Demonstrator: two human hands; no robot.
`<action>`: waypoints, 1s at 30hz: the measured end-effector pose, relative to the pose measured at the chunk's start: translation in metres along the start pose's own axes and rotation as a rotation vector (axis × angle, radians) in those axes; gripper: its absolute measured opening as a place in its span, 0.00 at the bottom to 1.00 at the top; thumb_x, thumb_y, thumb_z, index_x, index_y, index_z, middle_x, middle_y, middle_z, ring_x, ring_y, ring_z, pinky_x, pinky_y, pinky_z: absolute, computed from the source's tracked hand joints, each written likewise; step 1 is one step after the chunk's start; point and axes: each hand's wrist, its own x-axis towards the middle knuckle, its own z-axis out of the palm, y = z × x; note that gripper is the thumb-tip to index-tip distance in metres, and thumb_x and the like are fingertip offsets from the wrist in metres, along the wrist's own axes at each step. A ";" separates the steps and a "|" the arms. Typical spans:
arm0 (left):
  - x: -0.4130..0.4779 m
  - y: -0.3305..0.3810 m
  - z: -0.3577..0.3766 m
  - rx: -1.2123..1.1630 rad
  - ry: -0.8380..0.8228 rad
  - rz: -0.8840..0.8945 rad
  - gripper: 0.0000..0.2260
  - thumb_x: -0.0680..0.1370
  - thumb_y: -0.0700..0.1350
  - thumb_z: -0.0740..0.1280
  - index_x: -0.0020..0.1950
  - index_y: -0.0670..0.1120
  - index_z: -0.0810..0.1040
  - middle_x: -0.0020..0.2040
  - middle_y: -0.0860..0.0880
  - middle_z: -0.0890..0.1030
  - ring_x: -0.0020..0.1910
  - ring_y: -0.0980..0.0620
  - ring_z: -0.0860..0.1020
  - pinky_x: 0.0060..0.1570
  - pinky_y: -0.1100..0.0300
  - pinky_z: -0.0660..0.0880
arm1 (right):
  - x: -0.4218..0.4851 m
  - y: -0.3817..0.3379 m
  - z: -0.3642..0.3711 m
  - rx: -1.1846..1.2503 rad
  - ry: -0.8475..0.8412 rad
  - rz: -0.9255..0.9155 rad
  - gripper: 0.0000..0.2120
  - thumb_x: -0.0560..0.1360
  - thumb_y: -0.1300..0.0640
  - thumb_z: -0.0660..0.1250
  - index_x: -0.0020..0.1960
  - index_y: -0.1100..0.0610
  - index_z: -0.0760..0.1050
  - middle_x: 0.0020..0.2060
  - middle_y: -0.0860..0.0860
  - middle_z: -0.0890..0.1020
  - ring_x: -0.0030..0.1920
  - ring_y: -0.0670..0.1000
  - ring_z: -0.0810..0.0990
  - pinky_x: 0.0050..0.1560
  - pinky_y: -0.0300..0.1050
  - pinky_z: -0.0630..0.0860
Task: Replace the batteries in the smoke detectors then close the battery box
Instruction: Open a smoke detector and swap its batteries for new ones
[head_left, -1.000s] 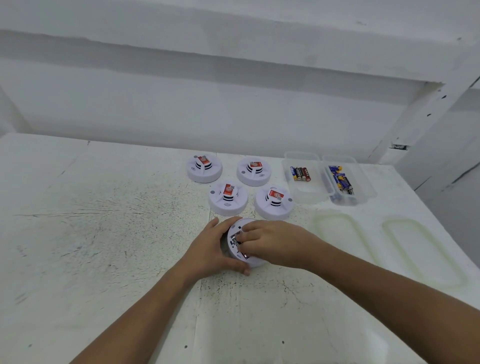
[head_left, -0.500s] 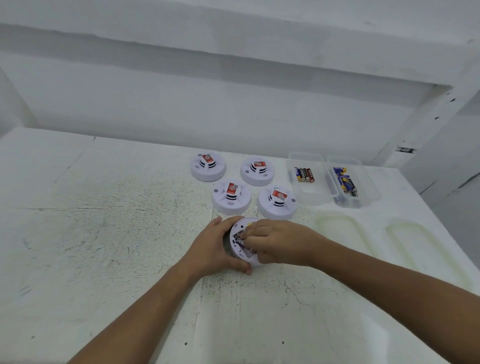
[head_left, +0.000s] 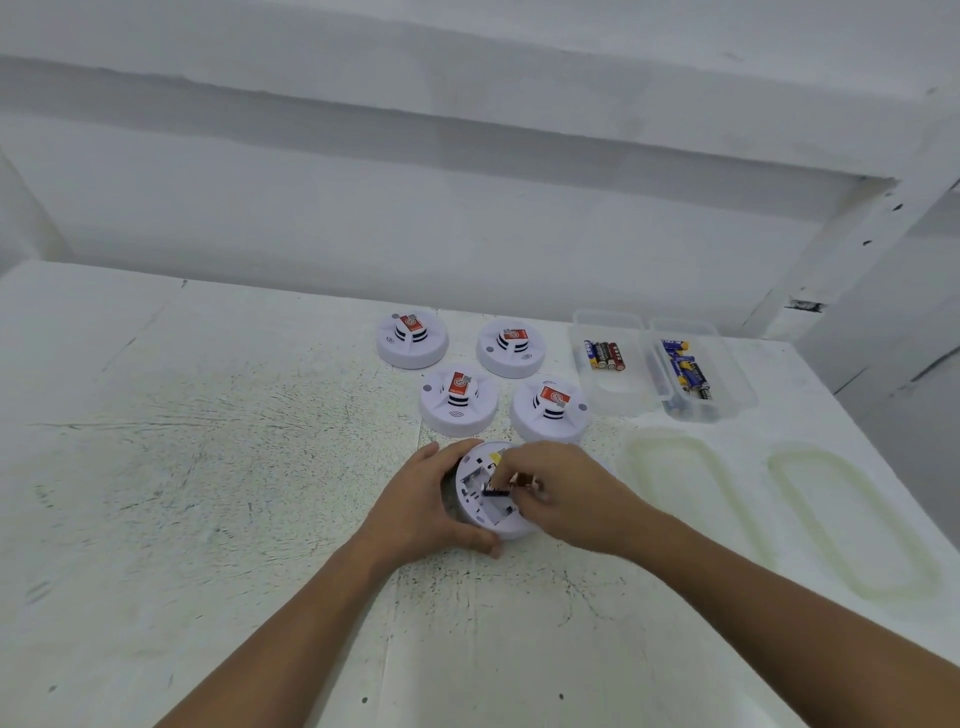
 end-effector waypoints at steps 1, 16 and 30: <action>0.000 0.000 0.000 0.005 -0.003 -0.001 0.48 0.47 0.64 0.80 0.66 0.64 0.69 0.53 0.75 0.72 0.63 0.55 0.70 0.62 0.50 0.71 | 0.003 0.002 -0.008 0.124 0.023 0.107 0.08 0.73 0.65 0.64 0.48 0.54 0.77 0.41 0.42 0.79 0.39 0.40 0.75 0.38 0.30 0.70; 0.001 0.001 0.000 -0.003 -0.005 -0.040 0.48 0.45 0.69 0.78 0.64 0.69 0.68 0.56 0.79 0.67 0.66 0.52 0.69 0.66 0.47 0.69 | 0.082 0.113 -0.096 0.042 0.362 0.762 0.09 0.71 0.68 0.61 0.47 0.69 0.78 0.39 0.62 0.80 0.34 0.55 0.75 0.35 0.43 0.71; 0.002 0.005 -0.002 -0.008 -0.008 -0.058 0.49 0.45 0.69 0.78 0.66 0.67 0.68 0.57 0.76 0.69 0.66 0.51 0.69 0.65 0.46 0.68 | 0.101 0.121 -0.067 -0.051 0.240 0.807 0.20 0.68 0.71 0.61 0.29 0.56 0.54 0.24 0.52 0.59 0.25 0.49 0.58 0.26 0.38 0.54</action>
